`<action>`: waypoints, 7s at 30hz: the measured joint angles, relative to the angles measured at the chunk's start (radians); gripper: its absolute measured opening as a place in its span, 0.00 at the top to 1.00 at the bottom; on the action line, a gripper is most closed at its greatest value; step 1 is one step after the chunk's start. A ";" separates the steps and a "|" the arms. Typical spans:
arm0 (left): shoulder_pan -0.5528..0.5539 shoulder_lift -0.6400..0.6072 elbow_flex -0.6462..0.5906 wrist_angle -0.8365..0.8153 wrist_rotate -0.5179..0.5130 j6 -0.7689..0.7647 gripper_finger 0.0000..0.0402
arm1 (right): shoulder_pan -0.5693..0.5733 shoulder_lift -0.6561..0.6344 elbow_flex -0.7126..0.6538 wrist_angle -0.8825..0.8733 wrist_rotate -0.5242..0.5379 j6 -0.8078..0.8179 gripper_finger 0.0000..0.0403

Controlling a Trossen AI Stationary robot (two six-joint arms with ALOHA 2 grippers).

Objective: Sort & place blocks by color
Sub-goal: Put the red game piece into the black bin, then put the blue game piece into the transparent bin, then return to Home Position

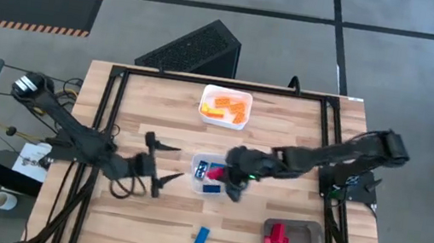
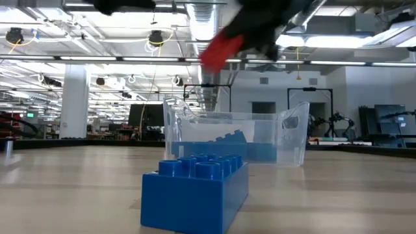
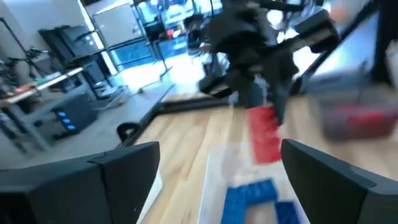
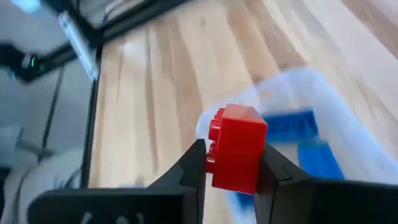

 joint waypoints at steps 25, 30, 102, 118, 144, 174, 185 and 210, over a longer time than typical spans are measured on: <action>-0.018 -0.164 -0.241 0.422 0.339 -0.089 0.29 | 0.629 -0.239 0.000 -0.805 0.016 1.000 0.63; -0.018 -0.164 -0.241 0.419 0.339 -0.087 0.29 | 0.611 -0.239 0.000 -0.787 0.022 1.028 0.43; -0.018 -0.164 -0.240 0.334 0.304 -0.142 0.29 | 0.288 0.788 0.720 -0.520 -0.003 -0.737 0.32; -0.018 -0.164 -0.240 0.338 0.304 -0.141 0.29 | 0.259 0.730 0.724 -0.610 0.103 -0.621 0.71; -0.018 -0.163 -0.240 0.320 0.304 -0.167 0.29 | -0.005 0.215 0.106 -0.242 0.186 -0.457 0.71; -0.018 -0.162 -0.241 0.265 0.260 -0.230 0.29 | 0.049 0.090 0.085 0.076 0.089 -0.348 0.25; 0.103 -0.307 -0.022 -0.098 0.198 -0.121 0.29 | 0.035 -0.237 0.038 -0.003 0.216 -0.522 0.36; 0.397 -0.933 -0.211 -0.268 0.465 -0.151 0.98 | -0.088 -1.080 -0.764 0.399 0.213 -0.491 0.60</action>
